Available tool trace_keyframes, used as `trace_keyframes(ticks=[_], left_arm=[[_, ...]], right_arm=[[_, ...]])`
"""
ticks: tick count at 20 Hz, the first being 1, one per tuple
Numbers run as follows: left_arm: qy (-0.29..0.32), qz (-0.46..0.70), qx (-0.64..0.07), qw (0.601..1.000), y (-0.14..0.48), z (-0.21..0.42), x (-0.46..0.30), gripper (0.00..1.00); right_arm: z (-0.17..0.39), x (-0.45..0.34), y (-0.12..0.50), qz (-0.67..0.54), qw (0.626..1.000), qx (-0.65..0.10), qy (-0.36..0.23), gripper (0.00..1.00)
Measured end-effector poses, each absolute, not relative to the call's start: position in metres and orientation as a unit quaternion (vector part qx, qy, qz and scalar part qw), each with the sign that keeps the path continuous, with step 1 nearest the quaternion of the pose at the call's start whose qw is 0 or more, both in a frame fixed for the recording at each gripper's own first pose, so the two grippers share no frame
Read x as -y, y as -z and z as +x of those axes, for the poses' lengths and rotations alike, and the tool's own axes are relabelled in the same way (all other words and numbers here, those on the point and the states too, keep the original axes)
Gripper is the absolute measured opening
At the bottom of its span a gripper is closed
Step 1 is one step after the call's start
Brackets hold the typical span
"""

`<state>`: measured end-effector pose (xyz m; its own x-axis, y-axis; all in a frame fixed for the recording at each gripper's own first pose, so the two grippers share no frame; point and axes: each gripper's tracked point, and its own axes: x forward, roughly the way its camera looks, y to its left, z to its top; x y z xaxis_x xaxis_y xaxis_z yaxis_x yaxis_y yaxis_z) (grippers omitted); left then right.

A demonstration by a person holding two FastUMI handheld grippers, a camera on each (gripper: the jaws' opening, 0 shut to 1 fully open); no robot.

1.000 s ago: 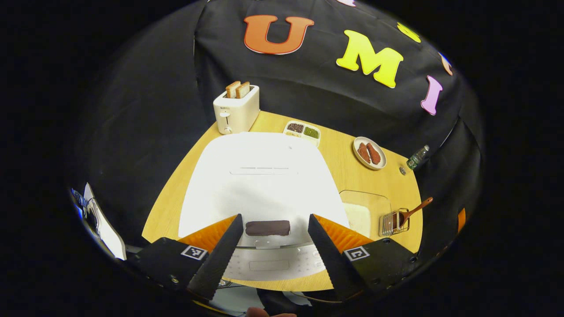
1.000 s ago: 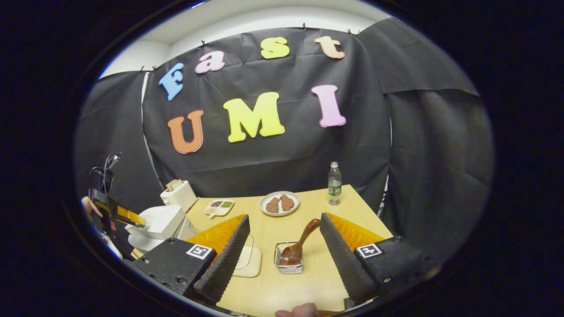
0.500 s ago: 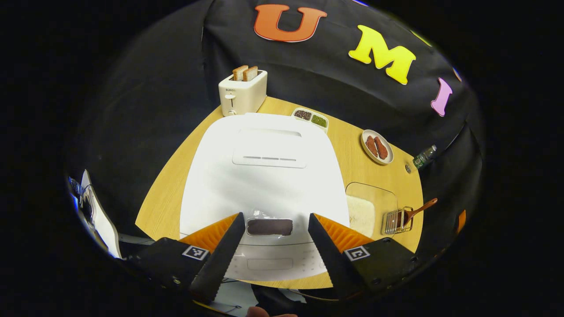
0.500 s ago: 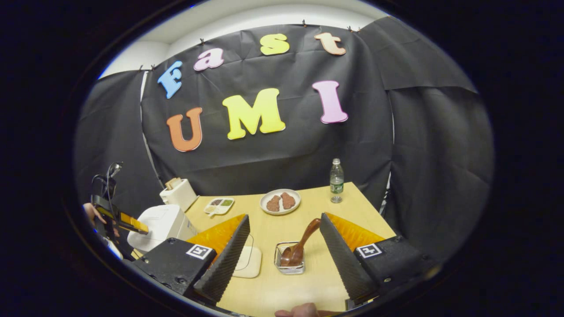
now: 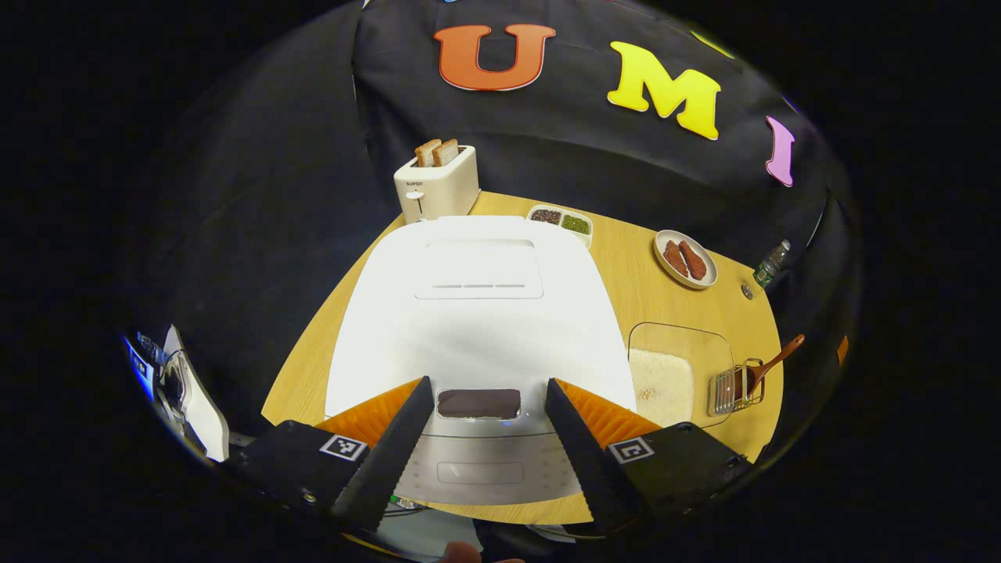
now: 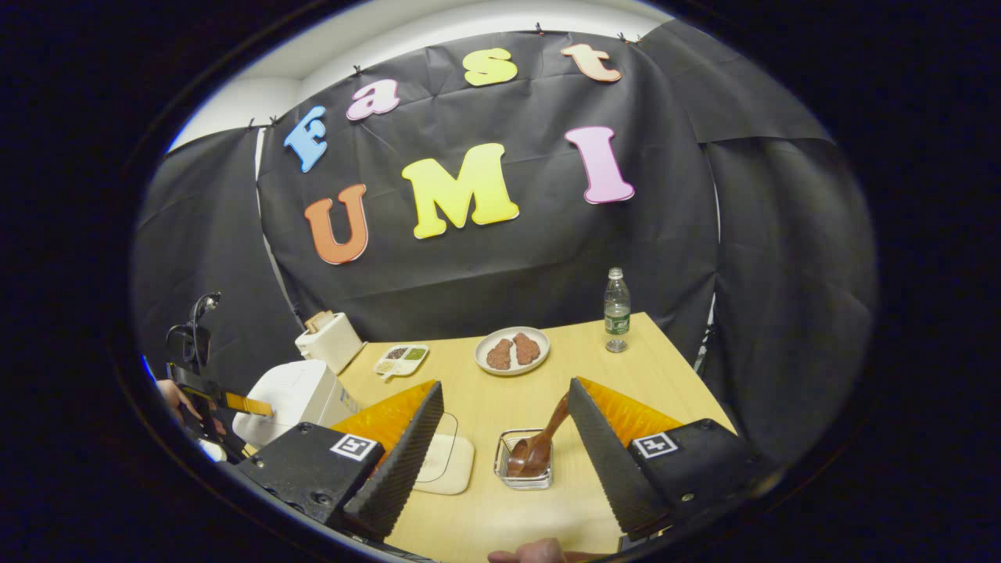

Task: Close the left gripper, press the button to open the rice cooker; take a wooden spoon from the chopstick holder with the right hand, scoop a spoonful of rice and pour it into the rice cooker, then put the wooden spoon back into the chopstick holder.

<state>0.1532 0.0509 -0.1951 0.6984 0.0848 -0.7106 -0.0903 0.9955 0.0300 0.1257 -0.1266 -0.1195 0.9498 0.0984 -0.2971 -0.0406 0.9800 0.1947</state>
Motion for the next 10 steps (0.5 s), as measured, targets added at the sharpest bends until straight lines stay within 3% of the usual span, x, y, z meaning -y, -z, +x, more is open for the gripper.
trace_keyframes(ticks=[5, 10], left_arm=[[-0.057, -0.035, -0.354, 0.933, 0.174, 0.159, -0.037, 0.98], [-0.026, -0.033, -0.270, 0.962, 0.110, 0.141, -0.023, 0.95]], right_arm=[[0.137, 0.134, 0.112, 0.080, 0.985, -0.144, -0.054, 1.00], [0.119, 0.117, 0.075, 0.058, 0.992, -0.095, -0.052, 1.00]])
